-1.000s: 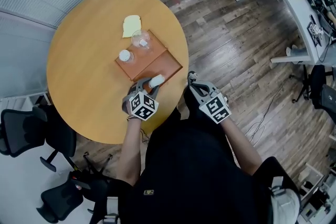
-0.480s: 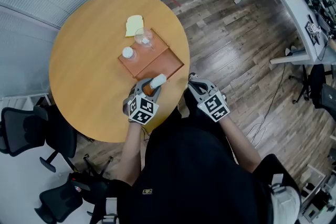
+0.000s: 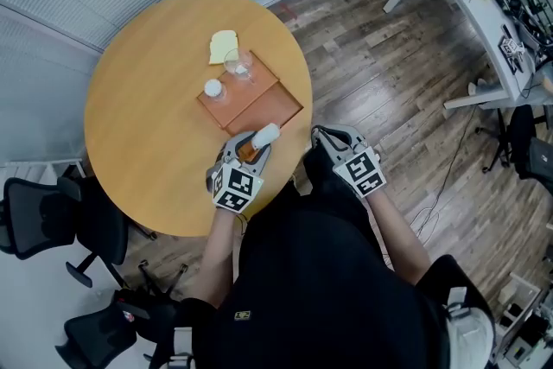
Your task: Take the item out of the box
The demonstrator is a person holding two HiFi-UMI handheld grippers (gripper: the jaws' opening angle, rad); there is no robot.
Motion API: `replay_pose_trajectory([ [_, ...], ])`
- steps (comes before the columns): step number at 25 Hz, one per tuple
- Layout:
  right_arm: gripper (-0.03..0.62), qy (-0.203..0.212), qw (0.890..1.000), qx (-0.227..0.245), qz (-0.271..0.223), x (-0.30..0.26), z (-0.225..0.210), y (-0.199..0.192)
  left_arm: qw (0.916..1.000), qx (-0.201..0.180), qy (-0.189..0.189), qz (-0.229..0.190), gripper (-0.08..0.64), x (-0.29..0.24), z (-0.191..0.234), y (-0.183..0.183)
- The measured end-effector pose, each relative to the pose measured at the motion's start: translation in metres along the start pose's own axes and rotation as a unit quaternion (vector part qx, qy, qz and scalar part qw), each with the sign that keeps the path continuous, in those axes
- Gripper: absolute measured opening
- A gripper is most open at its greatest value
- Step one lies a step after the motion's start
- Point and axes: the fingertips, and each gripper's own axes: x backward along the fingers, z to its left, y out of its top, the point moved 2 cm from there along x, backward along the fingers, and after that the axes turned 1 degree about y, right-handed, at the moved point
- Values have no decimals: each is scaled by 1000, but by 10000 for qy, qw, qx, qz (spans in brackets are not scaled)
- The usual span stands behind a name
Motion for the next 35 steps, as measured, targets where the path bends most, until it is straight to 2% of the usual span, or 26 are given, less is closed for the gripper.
replay_pose_trajectory([
  [5, 9, -108, 9998, 73, -161, 7, -5, 10, 9985, 361, -160, -384, 173, 8, -7, 12],
  [12, 9, -27, 9997, 150, -204, 9, 6, 18, 9940, 752, -282, -746, 173, 13, -16, 18],
  [26, 9, 68, 9995, 296, -85, 14, 17, 22, 9893, 1083, -323, -920, 173, 17, -18, 19],
  [35, 9, 90, 9996, 270, -64, 16, 17, 19, 9898, 1087, -291, -876, 173, 19, -14, 18],
])
